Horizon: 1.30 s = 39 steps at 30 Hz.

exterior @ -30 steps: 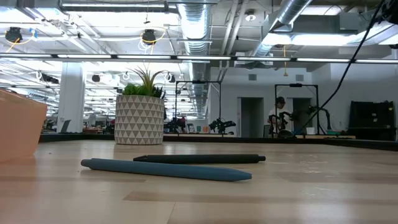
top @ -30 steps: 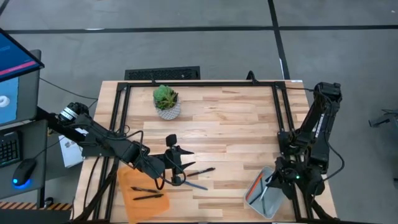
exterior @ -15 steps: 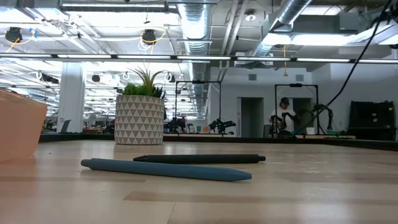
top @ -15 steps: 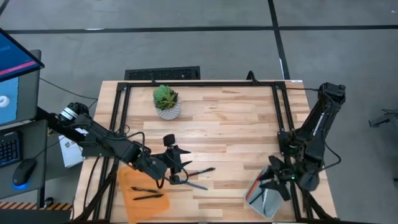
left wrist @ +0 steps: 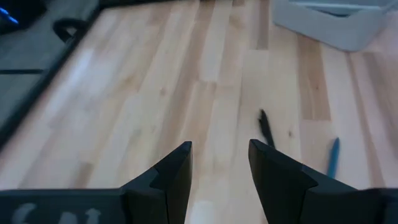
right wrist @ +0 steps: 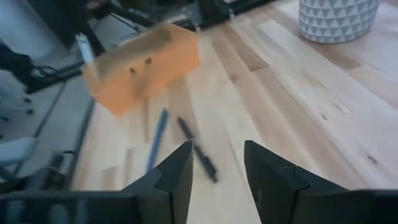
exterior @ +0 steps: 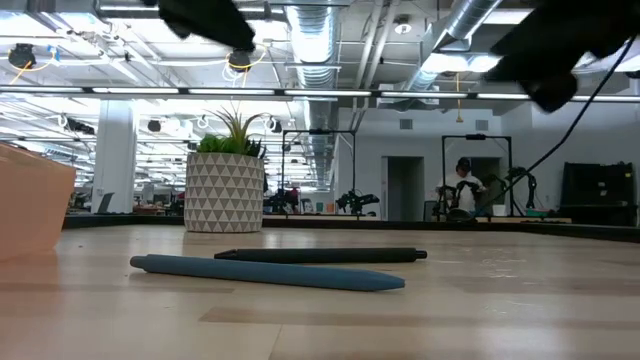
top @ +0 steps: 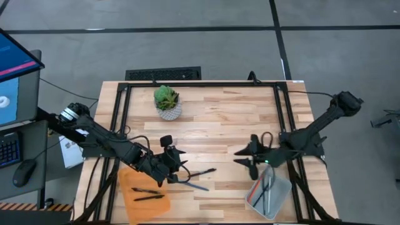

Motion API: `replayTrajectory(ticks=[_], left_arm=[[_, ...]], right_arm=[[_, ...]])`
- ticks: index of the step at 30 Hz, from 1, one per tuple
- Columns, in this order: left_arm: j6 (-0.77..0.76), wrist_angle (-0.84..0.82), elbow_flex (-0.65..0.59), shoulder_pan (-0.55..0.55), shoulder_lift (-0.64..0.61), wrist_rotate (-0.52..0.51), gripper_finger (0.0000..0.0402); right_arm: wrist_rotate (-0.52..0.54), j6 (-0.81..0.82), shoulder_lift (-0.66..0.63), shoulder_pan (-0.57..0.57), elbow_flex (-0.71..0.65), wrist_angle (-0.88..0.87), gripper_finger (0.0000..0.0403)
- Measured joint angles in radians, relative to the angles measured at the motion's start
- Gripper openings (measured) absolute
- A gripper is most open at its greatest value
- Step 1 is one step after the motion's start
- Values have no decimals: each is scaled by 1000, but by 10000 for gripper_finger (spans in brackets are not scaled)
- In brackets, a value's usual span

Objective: Sort pens & pencils
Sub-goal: Put the black pen into the orange bin

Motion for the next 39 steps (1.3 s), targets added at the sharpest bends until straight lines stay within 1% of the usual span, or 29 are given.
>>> replayTrajectory(ticks=[4, 8, 13, 16, 18, 23, 26, 29, 33, 39], left_arm=[[-17, 121, -99, 15, 0, 87, 151], [-41, 213, -174, 34, 0, 127, 151], [-50, 274, -217, 80, 0, 214, 151], [-22, 310, -229, 111, 4, 313, 151], [0, 345, -228, 128, 29, 354, 151], [13, 352, -201, 166, 153, 389, 151], [36, 354, -167, 169, 228, 381, 151], [51, 358, -130, 166, 275, 378, 151], [11, 358, -110, 159, 295, 381, 151], [-78, 409, -109, 124, 294, 384, 151]], right_arm=[[-63, -73, 97, -59, 0, 100, 166], [-65, -200, 158, -63, 0, 236, 162], [-61, -339, 173, -71, 0, 345, 155], [-59, -433, 173, -88, 0, 417, 151], [-59, -474, 173, -100, 0, 456, 148], [-58, -487, 173, -109, 0, 462, 144], [-58, -487, 173, -106, 0, 456, 141], [-58, -487, 173, -98, 0, 457, 139], [-58, -485, 173, -87, 0, 454, 137], [-58, -457, 173, -61, 0, 450, 136]])
